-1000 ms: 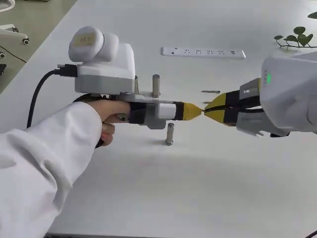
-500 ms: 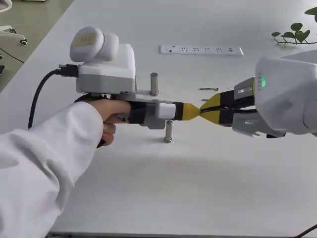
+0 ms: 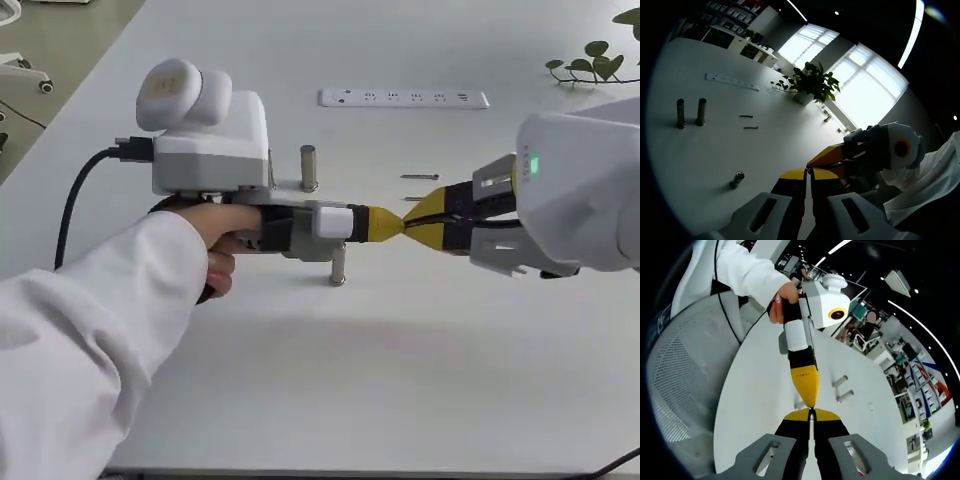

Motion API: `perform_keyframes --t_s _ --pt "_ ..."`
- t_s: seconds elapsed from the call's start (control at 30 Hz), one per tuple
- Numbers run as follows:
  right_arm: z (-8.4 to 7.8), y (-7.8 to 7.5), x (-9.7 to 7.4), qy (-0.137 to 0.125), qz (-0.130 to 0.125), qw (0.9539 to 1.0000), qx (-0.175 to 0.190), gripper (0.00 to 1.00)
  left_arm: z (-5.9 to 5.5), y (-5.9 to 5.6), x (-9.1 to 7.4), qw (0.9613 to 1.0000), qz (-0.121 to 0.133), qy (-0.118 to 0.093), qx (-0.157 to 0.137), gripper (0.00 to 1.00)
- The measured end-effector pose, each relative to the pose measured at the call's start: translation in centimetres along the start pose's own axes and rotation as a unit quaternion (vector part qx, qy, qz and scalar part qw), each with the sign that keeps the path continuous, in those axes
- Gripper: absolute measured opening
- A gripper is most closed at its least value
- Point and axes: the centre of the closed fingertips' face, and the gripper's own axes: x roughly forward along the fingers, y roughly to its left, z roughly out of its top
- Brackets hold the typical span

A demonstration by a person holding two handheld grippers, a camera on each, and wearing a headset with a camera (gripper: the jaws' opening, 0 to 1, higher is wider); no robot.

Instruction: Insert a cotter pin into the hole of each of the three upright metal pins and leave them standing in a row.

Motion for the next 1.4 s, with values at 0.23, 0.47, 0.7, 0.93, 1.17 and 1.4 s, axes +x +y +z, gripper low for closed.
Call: perform_keyframes --t_s 0.23,0.47,0.7,0.93,1.17,1.4 --pt "0.0 0.4 -0.2 0.001 0.001 1.0 -0.001 0.0 -0.3 -0.2 0.0 0.9999 0.001 0.0 -0.015 0.0" --pt "-0.3 1.1 -0.1 0.005 0.013 0.9999 0.001 0.0 -1.3 -0.2 0.1 0.9992 0.019 0.033 -0.011 0.0" --pt "-0.4 1.3 -0.1 0.002 0.016 0.9998 0.009 0.0 -1.4 -0.4 0.1 0.9985 0.023 0.034 0.036 0.0" --pt "-1.5 1.3 -0.1 0.009 0.027 0.997 0.072 0.13 -1.9 0.0 -0.3 0.9952 0.03 0.046 0.081 0.0" --pt "-2.0 3.1 -0.1 -0.011 0.09 0.9778 0.189 0.12 -2.0 0.1 -1.1 0.9761 0.018 0.052 0.21 0.0" --pt "-0.9 3.2 -0.3 -0.048 0.115 0.9666 0.224 0.08 -2.0 -1.7 -1.4 0.9237 -0.025 0.04 0.38 0.0"
